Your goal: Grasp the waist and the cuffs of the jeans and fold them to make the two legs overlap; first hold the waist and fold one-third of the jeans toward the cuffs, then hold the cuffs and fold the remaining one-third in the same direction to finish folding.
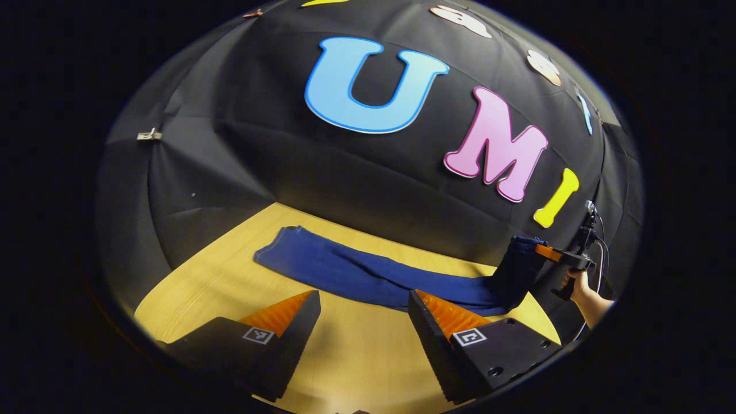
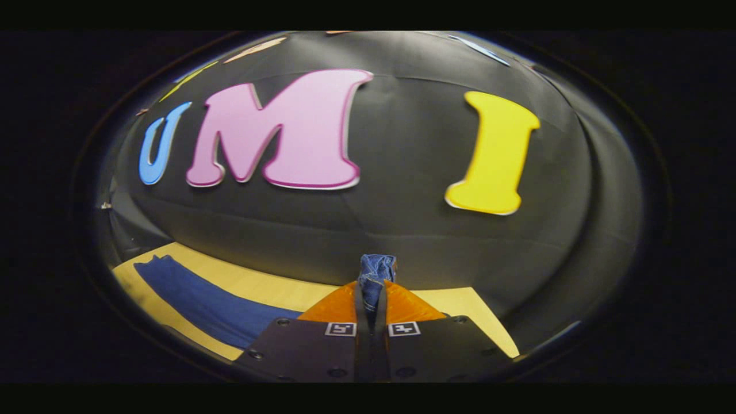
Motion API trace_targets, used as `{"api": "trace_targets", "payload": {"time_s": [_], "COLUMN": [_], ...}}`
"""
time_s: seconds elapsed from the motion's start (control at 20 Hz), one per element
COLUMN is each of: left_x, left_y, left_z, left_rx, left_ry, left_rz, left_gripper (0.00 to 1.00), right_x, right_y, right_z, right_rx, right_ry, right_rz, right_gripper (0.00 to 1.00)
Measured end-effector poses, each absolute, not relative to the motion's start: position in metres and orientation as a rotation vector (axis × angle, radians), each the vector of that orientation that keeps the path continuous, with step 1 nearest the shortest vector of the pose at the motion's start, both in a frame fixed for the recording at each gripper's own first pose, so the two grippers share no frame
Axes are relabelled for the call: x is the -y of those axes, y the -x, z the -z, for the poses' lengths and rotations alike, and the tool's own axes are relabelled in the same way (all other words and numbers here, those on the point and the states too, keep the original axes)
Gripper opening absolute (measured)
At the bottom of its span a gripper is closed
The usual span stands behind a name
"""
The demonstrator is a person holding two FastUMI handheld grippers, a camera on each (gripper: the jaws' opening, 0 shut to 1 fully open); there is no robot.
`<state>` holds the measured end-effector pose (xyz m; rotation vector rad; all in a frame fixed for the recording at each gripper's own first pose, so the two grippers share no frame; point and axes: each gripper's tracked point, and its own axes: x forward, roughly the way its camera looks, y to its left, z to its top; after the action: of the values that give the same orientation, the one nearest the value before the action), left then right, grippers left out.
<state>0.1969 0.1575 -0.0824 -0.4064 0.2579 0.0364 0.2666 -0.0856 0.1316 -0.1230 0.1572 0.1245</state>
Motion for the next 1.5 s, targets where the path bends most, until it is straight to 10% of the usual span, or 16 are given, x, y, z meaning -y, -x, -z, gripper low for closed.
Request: {"api": "trace_targets", "payload": {"time_s": [1.0,1.2,1.4,1.5], "left_x": [-0.249,-0.288,-0.318,-0.334], "left_y": [-0.261,-0.316,-0.376,-0.402], "left_z": [0.125,0.130,0.158,0.185], "left_rx": [-0.133,-0.167,-0.263,-0.340], "left_ry": [0.509,0.409,0.282,0.250], "left_rz": [-0.306,-0.299,-0.263,-0.263], "left_gripper": [0.96,0.96,0.96,0.96], "right_x": [-0.007,-0.012,-0.002,0.007], "right_y": [-0.206,-0.190,-0.174,-0.168], "right_z": [-0.002,0.008,0.007,-0.001], "right_rx": [-0.400,-0.466,-0.486,-0.474], "right_ry": [0.212,0.102,0.046,0.042], "right_rz": [-0.415,-0.459,-0.446,-0.432], "right_gripper": [0.01,0.35,1.00,0.96]}}
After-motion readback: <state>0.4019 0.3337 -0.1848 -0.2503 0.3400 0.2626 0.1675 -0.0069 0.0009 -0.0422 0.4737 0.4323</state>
